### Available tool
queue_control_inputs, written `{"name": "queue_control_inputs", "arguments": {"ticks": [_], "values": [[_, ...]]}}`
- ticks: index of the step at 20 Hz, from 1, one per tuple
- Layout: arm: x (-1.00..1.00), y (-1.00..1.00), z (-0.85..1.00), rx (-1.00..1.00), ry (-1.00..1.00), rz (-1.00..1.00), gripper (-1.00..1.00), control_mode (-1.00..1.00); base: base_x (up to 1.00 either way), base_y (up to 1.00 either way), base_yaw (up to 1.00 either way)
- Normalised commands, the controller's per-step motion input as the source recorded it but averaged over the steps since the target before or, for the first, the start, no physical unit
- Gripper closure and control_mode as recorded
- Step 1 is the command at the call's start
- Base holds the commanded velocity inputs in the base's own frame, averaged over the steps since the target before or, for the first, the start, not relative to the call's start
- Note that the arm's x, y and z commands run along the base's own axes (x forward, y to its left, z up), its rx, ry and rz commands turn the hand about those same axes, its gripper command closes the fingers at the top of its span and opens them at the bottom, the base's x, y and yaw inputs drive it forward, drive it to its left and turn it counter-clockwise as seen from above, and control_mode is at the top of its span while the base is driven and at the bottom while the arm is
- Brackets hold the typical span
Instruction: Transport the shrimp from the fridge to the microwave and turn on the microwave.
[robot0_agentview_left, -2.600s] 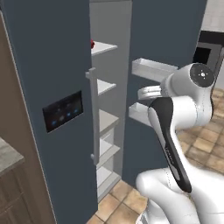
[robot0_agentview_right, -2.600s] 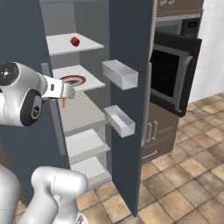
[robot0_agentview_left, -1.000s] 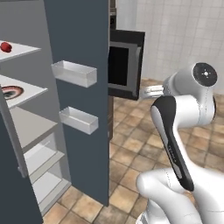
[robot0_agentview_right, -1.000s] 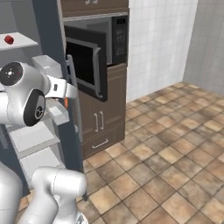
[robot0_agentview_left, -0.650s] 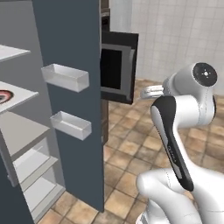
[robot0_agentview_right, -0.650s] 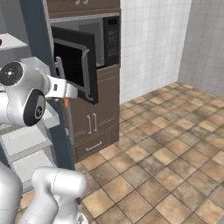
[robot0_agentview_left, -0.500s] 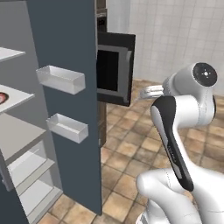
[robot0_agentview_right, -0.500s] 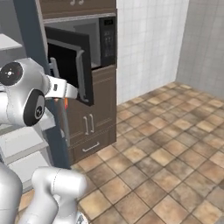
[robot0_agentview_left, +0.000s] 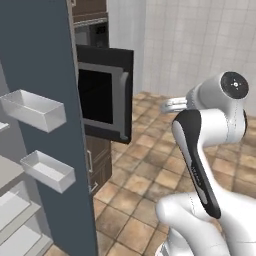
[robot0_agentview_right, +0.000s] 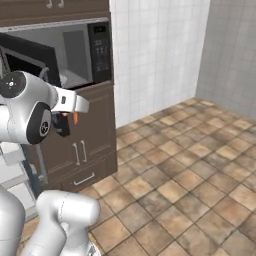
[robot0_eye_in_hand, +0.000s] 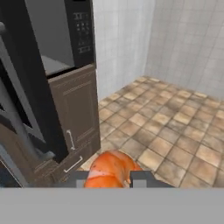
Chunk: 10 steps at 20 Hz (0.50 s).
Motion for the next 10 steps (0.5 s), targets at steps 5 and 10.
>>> {"name": "queue_control_inputs", "arguments": {"ticks": [5,10], "values": [[0.00,0.00,0.00,0.00,0.00,0.00,1.00,1.00,0.74,-0.38,0.10],[0.00,0.00,0.00,0.00,0.00,0.00,1.00,1.00,0.75,-0.30,0.15]]}}
